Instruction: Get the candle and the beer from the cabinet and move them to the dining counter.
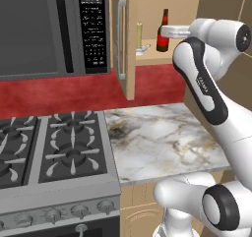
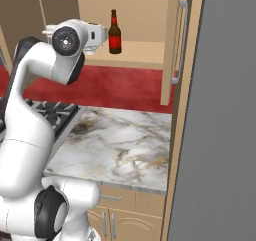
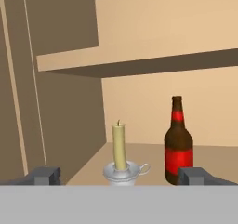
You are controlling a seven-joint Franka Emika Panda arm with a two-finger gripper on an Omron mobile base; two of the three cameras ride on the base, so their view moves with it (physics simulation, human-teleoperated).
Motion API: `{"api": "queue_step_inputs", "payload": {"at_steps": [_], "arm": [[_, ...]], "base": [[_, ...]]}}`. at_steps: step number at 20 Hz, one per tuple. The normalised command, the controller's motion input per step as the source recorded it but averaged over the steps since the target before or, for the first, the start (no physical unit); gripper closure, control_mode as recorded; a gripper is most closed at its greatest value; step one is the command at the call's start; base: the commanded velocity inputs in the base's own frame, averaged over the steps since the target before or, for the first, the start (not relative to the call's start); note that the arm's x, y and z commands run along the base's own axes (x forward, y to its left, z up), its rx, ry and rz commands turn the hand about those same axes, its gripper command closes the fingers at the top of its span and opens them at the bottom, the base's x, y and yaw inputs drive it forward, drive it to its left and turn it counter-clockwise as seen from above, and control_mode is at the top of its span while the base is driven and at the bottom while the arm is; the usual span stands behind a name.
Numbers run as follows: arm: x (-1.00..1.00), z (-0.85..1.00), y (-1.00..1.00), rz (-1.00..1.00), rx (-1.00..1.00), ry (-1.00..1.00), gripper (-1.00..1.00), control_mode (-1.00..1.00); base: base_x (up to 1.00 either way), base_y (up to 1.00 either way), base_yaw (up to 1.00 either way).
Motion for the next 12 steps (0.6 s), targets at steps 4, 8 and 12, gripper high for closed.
{"api": "queue_step_inputs", "payload": {"at_steps": [4, 8, 12], "arm": [[0.08, 0.00, -0.20, 0.00, 0.00, 0.00, -1.00, -1.00], [0.03, 0.00, -0.36, 0.00, 0.00, 0.00, -1.00, -1.00], [0.11, 0.00, -0.22, -0.03, 0.00, 0.00, -1.00, -1.00]], "base": [[0.00, 0.00, 0.00], [0.00, 0.00, 0.00], [0.00, 0.00, 0.00]]}}
